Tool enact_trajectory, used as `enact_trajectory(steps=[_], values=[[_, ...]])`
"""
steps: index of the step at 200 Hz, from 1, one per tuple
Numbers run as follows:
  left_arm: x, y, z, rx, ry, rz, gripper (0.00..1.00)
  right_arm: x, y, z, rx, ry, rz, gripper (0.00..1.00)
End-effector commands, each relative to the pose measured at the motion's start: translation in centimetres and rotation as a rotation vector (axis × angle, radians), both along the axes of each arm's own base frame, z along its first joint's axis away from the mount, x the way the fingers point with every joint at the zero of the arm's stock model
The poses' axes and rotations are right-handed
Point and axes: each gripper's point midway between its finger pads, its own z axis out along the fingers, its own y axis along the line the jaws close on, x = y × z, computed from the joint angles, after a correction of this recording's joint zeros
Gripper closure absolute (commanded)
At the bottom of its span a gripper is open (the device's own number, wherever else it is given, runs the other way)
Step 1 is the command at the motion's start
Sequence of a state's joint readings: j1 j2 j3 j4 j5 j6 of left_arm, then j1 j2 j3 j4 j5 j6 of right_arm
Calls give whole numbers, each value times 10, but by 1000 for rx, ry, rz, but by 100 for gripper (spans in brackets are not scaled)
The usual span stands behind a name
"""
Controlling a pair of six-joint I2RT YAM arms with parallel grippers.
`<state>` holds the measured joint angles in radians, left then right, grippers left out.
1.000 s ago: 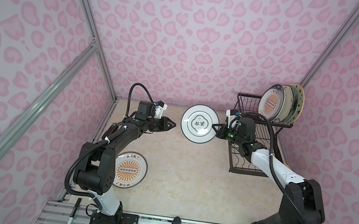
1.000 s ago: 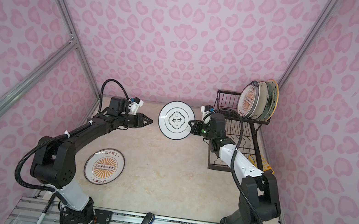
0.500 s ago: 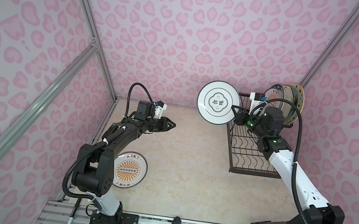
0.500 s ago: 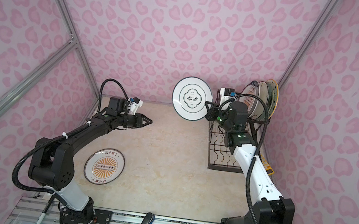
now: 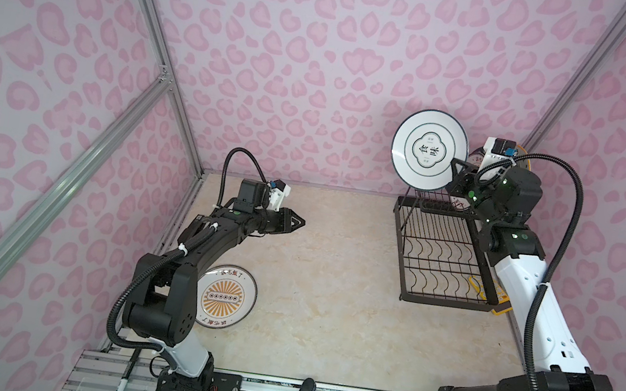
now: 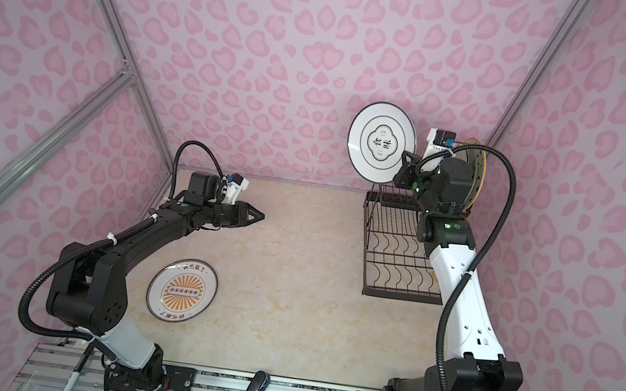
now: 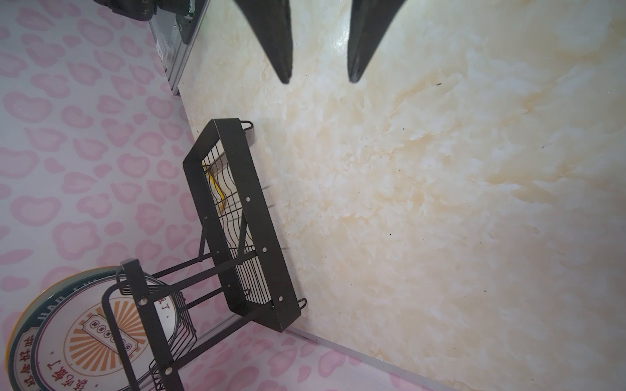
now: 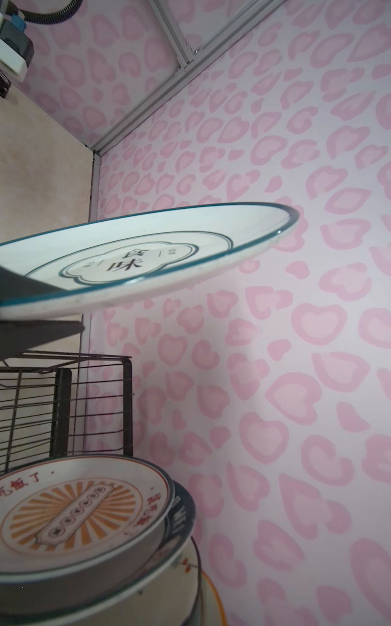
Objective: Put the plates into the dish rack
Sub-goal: 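Lift the white plate upright with the right gripper and carry it to the rack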
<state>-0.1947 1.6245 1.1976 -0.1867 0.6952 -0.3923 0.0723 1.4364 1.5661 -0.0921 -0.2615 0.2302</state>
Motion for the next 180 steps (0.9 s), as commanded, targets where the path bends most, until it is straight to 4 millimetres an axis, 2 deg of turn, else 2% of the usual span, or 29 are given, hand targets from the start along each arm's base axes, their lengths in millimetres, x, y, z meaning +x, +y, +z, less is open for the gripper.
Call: enact_trajectory(steps=[1,42,88,132,180], values=[[-2,1,7,6,-31,-9,69,5,-23,12,-85,-26,-127,100],[-5,0,6,-8,-33,-12,69,6,-52,22,-186,-15,-292,100],[-9,1,-3,2,-9,-18,69,11,-80,26,-269,18,-437,100],[-10,0,-5,3,-8,-24,69,21,-98,12,-336,93,-536,100],[-14,2,-10,12,0,-24,69,33,-106,-4,-370,151,-588,100]])
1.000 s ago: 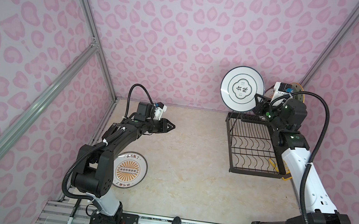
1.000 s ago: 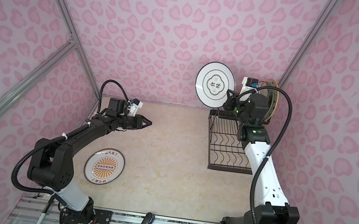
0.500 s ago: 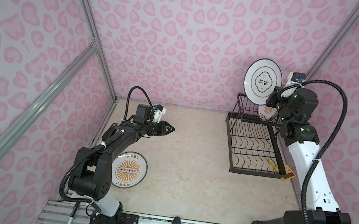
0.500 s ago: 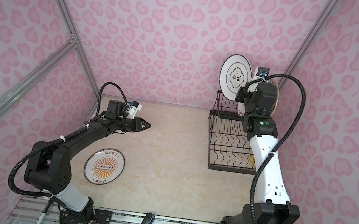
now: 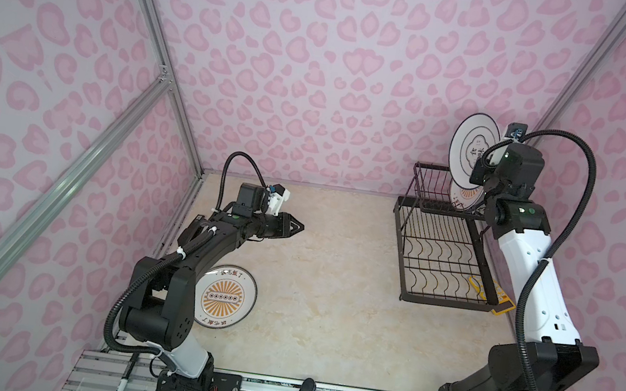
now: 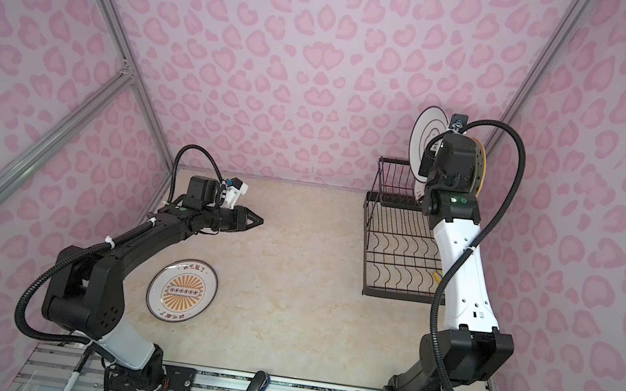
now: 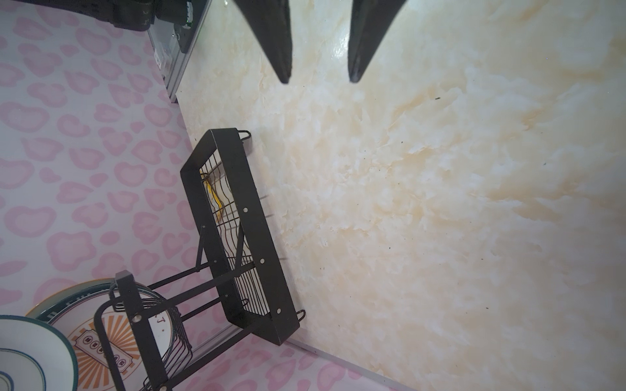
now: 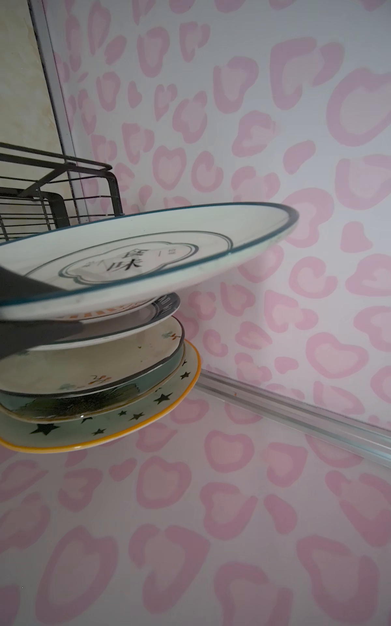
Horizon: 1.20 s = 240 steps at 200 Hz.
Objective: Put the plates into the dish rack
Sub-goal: 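Lift the white plate upright with the right gripper and carry it to the rack, then lower the white plate into the rack slot nearest the robot with the right gripper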
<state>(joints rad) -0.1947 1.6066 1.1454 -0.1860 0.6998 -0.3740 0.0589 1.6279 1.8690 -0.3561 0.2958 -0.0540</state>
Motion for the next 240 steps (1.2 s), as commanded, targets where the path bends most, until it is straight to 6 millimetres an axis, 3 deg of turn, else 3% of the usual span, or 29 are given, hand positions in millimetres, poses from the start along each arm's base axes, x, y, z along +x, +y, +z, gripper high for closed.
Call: enact_trajectory(steps=[1,46,136,240], values=[[-2,0,4,0,-21,-12,69,3,-8,3,-20,-11,-53,100],[-3,0,3,4,-23,-12,69,14,-8,-13,-49,41,-92,100],[-11,2,-4,16,-10,-19,69,36,14,-40,-132,141,-148,100],[-14,4,-4,22,-10,-18,69,43,18,-59,-113,176,-135,100]])
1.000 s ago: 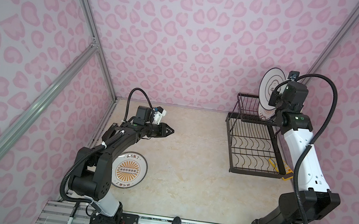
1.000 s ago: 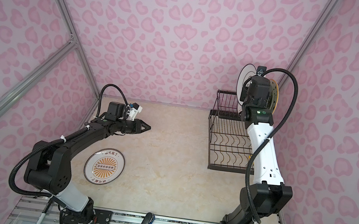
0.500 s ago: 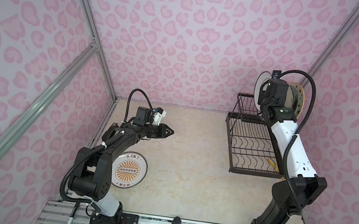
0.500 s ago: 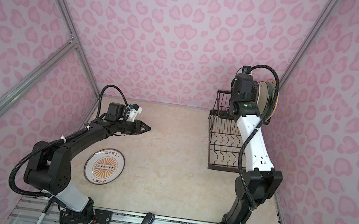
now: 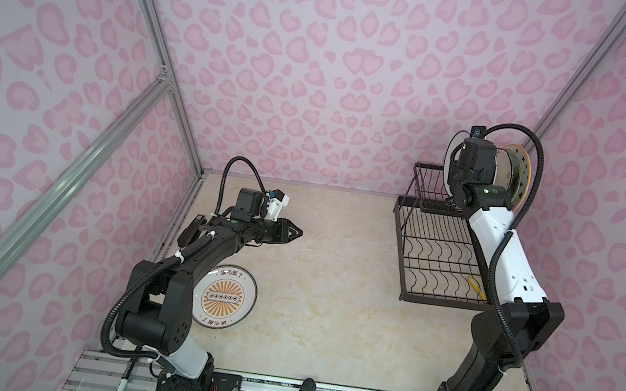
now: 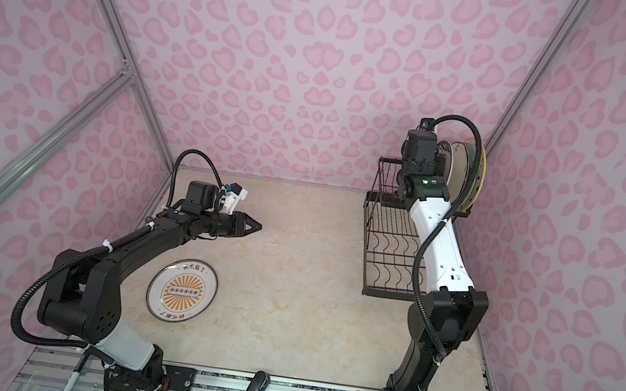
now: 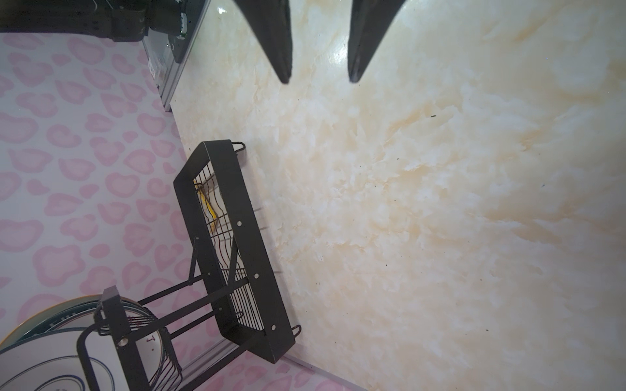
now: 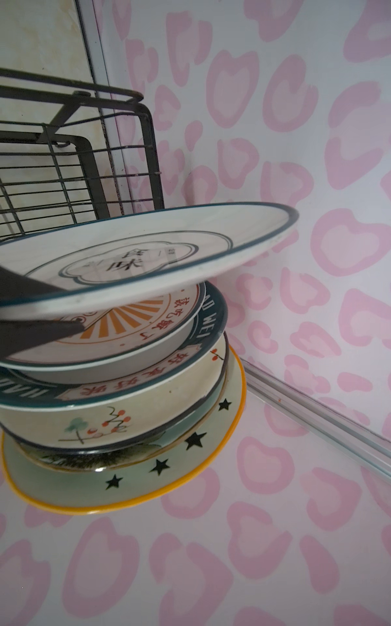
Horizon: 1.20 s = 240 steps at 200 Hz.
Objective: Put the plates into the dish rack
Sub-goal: 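Lower the white plate into the rack slot nearest the robot with the right gripper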
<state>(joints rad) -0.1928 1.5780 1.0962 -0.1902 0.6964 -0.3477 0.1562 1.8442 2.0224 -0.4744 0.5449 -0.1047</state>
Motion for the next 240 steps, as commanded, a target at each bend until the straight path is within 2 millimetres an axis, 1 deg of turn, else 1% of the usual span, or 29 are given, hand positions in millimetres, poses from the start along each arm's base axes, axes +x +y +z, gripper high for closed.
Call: enact_trajectory(steps=[1,69,146,240], values=[[-2,0,5,3,-15,-10,69,4,2,-2,19,-18,-4,100],[-3,2,6,11,-15,-6,69,5,5,-11,45,-6,8,100],[-4,4,7,24,-19,-3,69,5,7,-30,72,27,3,100],[-5,4,10,21,-21,3,68,-9,14,-42,87,40,-14,100]])
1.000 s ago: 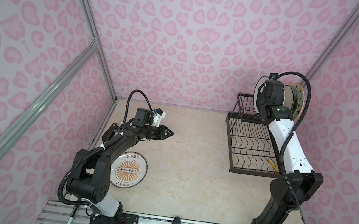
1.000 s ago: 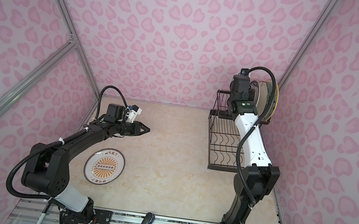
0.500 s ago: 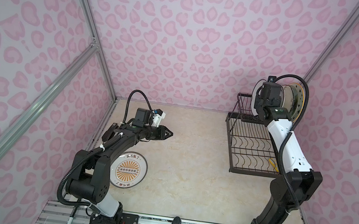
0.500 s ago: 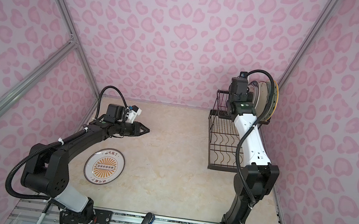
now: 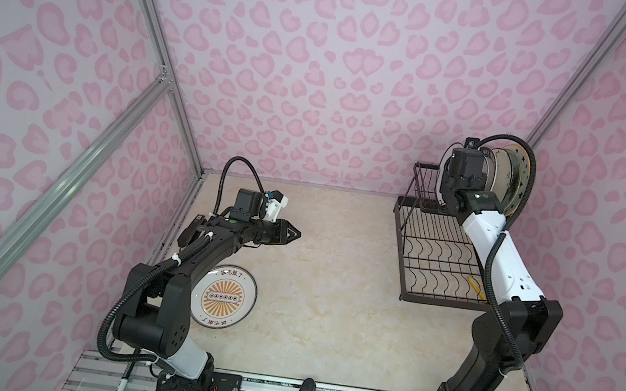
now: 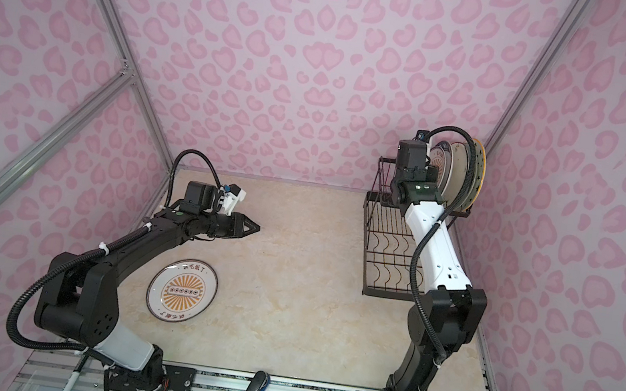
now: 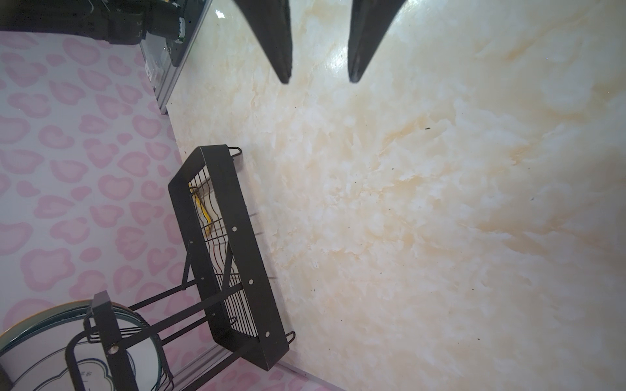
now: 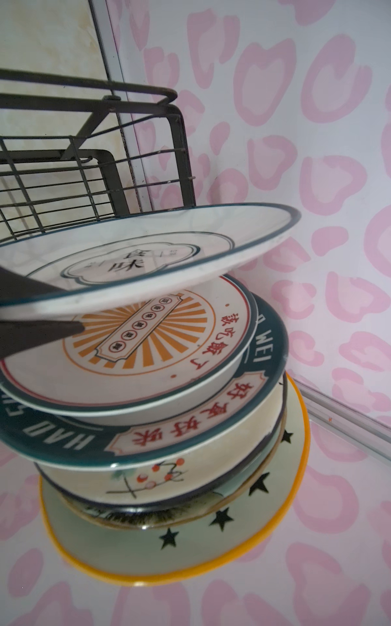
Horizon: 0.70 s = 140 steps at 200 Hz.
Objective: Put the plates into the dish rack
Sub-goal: 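Lower the white plate into the rack slot nearest the robot with the right gripper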
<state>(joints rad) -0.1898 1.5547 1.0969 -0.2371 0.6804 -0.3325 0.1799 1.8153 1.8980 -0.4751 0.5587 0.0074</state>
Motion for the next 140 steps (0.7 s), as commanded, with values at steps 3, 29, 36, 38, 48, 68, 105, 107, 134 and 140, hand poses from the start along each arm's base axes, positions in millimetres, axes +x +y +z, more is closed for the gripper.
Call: enact_trajectory(steps=[3,29,36,38,48,68,105,107,134,140], values=[[1,0,9,-1,-32,-4,68,-2,5,-5,16,1,11,100],[1,0,10,-1,-33,-2,67,-4,5,-8,18,5,9,90],[1,0,10,-1,-30,-3,67,-4,5,-9,17,7,8,85],[1,0,10,-1,-31,-3,67,-4,5,-8,18,6,9,84],[1,1,10,2,-31,0,67,-5,5,-8,16,6,9,80],[2,4,10,12,-37,15,67,-6,5,-6,14,1,11,73],[1,5,11,16,-39,19,67,-10,3,3,7,-21,10,59],[1,5,11,16,-38,20,67,-10,3,4,6,-21,10,58],[2,6,11,15,-39,23,67,-13,3,10,5,-36,16,51],[2,6,11,17,-40,24,67,-14,3,12,5,-40,16,51]])
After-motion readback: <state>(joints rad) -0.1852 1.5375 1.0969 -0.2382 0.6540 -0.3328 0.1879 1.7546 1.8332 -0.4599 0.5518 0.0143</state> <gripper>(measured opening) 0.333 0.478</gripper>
